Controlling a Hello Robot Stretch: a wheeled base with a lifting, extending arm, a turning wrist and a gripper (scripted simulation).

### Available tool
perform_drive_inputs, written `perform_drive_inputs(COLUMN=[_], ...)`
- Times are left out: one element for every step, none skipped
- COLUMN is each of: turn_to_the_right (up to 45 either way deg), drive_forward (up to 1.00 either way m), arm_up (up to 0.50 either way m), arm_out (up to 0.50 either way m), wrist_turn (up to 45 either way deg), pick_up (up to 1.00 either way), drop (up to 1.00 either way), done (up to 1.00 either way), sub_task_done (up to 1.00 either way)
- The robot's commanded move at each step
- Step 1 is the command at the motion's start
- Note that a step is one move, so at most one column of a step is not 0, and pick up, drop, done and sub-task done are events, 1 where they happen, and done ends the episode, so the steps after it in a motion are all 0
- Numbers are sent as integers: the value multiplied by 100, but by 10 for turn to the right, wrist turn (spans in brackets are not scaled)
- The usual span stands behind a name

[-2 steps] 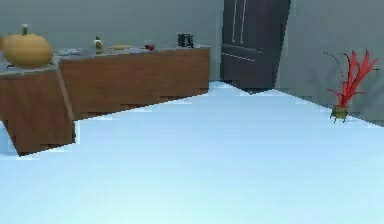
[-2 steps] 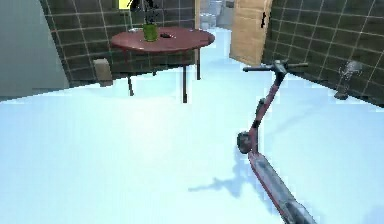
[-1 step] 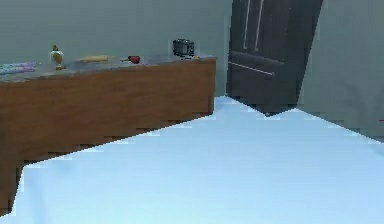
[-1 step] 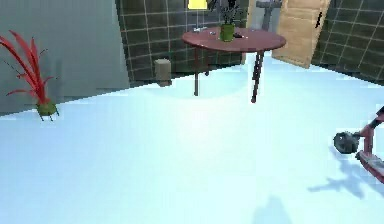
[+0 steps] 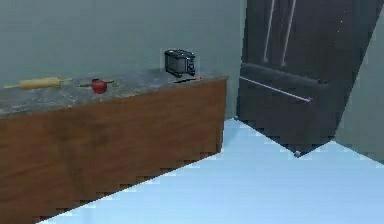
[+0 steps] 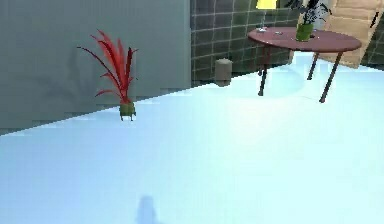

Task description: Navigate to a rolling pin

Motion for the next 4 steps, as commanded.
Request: perform_drive_inputs(turn_to_the_right=[0, 450, 60, 0], drive_forward=[95, 0, 0, 5], arm_up=[0, 0, 0, 0], arm_out=[0, 0, 0, 0], wrist_turn=[0, 0, 0, 0], pick_up=[0, 0, 0, 0], drop=[0, 0, 0, 0], done=[0, 0, 0, 0], sub_task_done=[0, 0, 0, 0])
